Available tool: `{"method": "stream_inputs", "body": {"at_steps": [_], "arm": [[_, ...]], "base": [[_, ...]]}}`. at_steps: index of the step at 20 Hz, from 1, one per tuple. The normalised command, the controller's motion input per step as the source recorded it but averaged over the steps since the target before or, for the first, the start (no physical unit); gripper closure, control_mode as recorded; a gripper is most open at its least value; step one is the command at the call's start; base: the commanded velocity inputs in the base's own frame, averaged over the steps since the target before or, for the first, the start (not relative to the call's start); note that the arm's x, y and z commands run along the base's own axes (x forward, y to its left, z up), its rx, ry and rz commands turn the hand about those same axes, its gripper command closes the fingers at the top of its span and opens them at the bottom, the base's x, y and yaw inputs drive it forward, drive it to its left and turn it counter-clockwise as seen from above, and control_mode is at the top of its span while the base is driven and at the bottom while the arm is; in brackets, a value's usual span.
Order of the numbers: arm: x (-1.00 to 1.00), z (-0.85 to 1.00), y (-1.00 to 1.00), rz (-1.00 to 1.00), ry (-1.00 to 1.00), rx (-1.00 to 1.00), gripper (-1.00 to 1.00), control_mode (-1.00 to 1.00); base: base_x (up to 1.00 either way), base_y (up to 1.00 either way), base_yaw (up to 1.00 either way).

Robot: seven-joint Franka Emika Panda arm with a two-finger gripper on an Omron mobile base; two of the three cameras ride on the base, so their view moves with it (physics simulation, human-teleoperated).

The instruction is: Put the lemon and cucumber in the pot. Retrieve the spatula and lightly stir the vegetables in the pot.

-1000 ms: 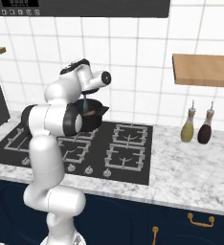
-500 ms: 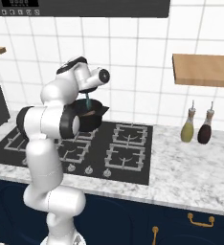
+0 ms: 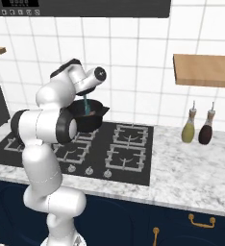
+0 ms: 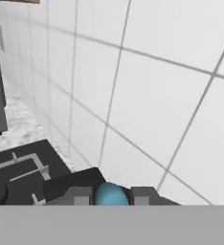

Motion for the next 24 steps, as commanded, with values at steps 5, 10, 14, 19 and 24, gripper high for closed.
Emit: {"method": "stream_inputs", "body": {"at_steps": [5, 10, 14, 19, 24], "arm": [[0.2, -0.3, -0.08, -0.03, 0.14, -0.01, 1.0, -1.0], [0.26, -0.76, -0.15, 0.0, 0.01, -0.02, 1.0, -1.0], [0.09, -0.61, -0.05, 0.0, -0.01, 0.0, 1.0, -1.0], [-0.04, 0.05, -0.05, 0.0, -0.15, -0.04, 1.0, -1.0], [0.02, -0.04, 0.0, 0.0, -0.04, -0.11, 1.0, -1.0]], "base": [[0.0, 0.0, 0.0], [0.0, 0.0, 0.0], [0.0, 0.0, 0.0], [0.0, 0.0, 0.0], [0.0, 0.0, 0.0]]}}
